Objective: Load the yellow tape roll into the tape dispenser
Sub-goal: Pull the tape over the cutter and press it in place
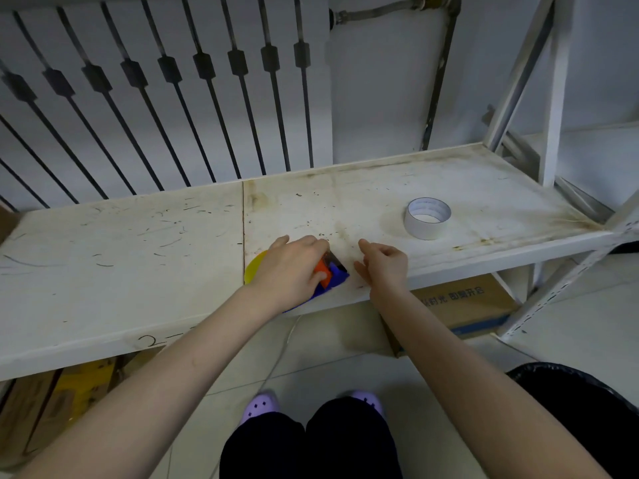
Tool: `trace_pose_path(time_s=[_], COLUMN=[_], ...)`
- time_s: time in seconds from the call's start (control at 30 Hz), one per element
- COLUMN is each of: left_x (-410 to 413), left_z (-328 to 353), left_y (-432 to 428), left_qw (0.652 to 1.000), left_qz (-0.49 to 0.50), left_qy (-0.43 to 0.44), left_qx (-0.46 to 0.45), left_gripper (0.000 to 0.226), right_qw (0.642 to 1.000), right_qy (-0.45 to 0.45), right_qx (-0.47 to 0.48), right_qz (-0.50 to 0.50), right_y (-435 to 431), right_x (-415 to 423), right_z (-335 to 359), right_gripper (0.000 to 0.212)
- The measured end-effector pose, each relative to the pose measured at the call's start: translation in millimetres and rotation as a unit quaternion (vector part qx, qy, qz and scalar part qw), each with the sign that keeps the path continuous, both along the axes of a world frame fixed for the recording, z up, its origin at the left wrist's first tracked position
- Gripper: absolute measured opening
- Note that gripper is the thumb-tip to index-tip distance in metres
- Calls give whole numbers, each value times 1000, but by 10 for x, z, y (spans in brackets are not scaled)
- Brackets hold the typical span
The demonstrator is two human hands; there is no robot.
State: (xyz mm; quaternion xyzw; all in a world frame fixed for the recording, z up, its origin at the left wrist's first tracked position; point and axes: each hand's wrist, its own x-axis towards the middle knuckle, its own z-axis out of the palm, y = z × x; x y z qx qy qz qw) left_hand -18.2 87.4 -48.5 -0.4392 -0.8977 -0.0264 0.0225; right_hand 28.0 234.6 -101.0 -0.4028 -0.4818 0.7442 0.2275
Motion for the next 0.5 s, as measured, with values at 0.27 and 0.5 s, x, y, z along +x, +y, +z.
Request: trace_pose_path(time_s=[0.27, 0.5], left_x=[-81, -75], left_z=[-23, -8], left_y=[-31, -10], left_qw=[999, 999], left_qz=[-9, -26], left_qy=[-34, -13], left_qx=[-30, -38], left_gripper=[42, 44], right_qw=[981, 979], right_qy=[-64, -61], right_qx=[184, 180], right_qz=[14, 74], right_y=[77, 201], right_x=[79, 150], right_z=[-129, -146], right_gripper=[18, 16])
